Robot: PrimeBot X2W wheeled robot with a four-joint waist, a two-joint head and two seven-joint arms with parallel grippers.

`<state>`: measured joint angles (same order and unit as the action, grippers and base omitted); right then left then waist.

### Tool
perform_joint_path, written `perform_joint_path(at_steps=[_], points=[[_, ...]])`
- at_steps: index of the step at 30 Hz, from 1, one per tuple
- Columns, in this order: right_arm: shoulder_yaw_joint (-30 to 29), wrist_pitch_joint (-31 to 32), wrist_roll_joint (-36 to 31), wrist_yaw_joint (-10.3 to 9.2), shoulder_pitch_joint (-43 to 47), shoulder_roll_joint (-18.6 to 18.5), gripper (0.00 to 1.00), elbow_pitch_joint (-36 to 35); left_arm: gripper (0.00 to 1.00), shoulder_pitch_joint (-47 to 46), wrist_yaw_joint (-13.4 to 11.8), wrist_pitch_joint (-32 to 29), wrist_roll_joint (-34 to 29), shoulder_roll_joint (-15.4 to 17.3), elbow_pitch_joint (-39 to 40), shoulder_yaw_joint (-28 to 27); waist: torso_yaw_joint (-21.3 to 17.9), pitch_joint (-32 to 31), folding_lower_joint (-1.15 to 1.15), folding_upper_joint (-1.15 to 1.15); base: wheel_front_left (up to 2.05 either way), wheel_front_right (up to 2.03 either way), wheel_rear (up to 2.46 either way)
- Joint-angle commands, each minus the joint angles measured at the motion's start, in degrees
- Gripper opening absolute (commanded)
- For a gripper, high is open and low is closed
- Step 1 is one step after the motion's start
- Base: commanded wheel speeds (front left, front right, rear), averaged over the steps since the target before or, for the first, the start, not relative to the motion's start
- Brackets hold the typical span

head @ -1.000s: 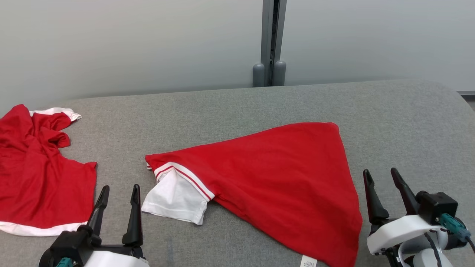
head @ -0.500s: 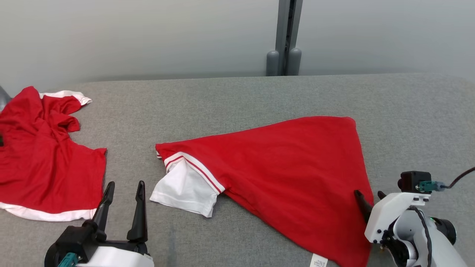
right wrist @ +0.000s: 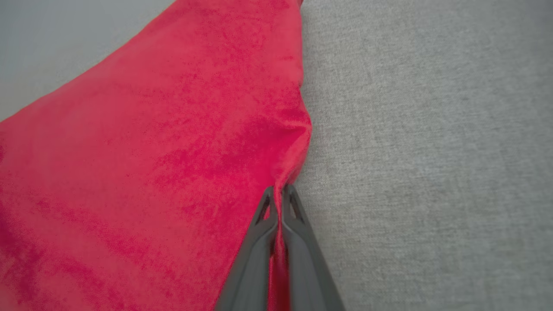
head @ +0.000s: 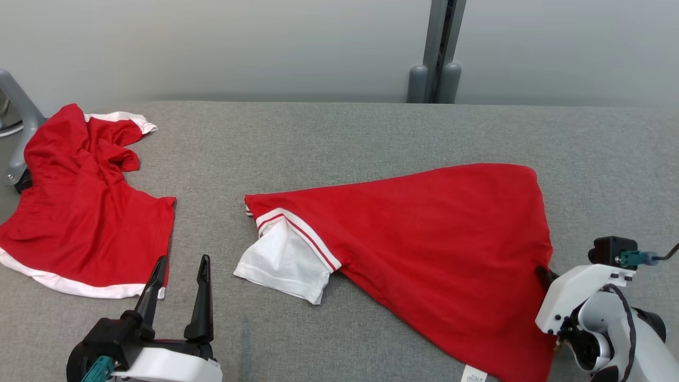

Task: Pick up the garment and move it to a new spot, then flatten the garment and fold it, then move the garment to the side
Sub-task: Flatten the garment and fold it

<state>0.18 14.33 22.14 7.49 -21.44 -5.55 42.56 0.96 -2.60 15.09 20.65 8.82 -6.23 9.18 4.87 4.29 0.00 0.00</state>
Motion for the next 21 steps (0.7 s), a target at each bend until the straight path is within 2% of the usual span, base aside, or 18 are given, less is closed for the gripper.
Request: perform_joint_path(at_steps=[1,12,21], points=[[-0.6,-1.2,0.1,0.01,-1.3,-0.7,0.00,-0.5,1.00,-1.0,0.2,0.1,-0.4,0.1,-0.1,-0.1,0.5,0.2,0.00,0.00,0.00,0.00,0.00],[-1.6,0.1,0.1,0.01,-9.3,-4.9,0.00,1.5,1.00,-2.8,1.1,0.1,-0.8,-1.3,-0.5,0.8,4.1,4.3,0.00,0.00,0.00,0.00,0.00],[-1.3,-0.9,0.7,0.01,-18.4,-8.3,0.00,8.2,1.00,-5.8,2.3,0.1,-1.6,-2.4,-1.6,1.2,6.1,8.2,0.00,0.00,0.00,0.00,0.00]])
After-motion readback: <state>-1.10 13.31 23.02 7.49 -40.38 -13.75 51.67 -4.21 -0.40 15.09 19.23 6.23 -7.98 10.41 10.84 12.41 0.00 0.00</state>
